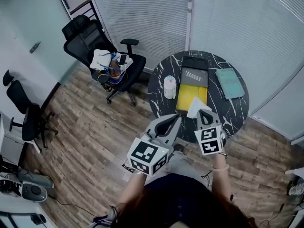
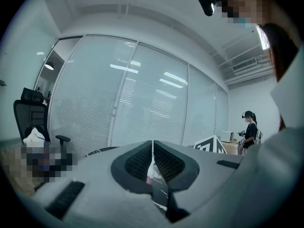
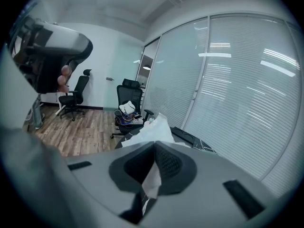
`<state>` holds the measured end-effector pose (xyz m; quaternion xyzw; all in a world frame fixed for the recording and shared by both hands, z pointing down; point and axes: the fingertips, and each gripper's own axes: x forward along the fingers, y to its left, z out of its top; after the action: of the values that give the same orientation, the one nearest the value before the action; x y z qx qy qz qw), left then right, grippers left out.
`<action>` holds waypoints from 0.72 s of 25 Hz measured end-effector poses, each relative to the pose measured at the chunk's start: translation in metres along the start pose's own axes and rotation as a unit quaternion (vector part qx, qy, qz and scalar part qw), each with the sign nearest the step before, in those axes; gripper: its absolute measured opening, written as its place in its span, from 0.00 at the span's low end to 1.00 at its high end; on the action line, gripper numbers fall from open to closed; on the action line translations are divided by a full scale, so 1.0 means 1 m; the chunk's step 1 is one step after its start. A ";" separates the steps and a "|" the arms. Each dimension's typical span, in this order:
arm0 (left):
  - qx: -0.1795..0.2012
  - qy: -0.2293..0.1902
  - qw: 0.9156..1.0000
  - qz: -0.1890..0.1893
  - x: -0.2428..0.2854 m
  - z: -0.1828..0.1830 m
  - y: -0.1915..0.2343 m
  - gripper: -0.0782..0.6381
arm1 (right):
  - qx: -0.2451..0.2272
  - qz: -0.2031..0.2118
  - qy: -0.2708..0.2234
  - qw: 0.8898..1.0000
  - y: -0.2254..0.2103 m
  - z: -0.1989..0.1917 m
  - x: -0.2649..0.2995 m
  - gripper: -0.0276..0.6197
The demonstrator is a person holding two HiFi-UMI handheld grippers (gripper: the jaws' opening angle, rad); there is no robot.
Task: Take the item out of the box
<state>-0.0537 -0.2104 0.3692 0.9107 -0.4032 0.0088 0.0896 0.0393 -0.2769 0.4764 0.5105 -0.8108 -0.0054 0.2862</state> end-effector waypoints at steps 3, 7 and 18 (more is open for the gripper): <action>0.001 -0.002 1.000 0.001 -0.007 0.001 -0.006 0.15 | 0.004 0.000 -0.010 1.000 0.003 0.004 -0.010 0.08; 0.004 -0.004 1.000 -0.002 -0.017 0.002 -0.012 0.15 | 0.008 -0.005 -0.017 1.000 0.007 0.006 -0.021 0.08; 0.013 -0.011 1.000 -0.014 -0.043 0.000 -0.035 0.15 | 0.035 -0.017 -0.049 0.998 0.021 0.019 -0.060 0.08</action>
<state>-0.0569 -0.1558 0.3603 0.9175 -0.3908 0.0023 0.0734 0.0324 -0.2220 0.4393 0.5332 -0.8146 -0.0065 0.2280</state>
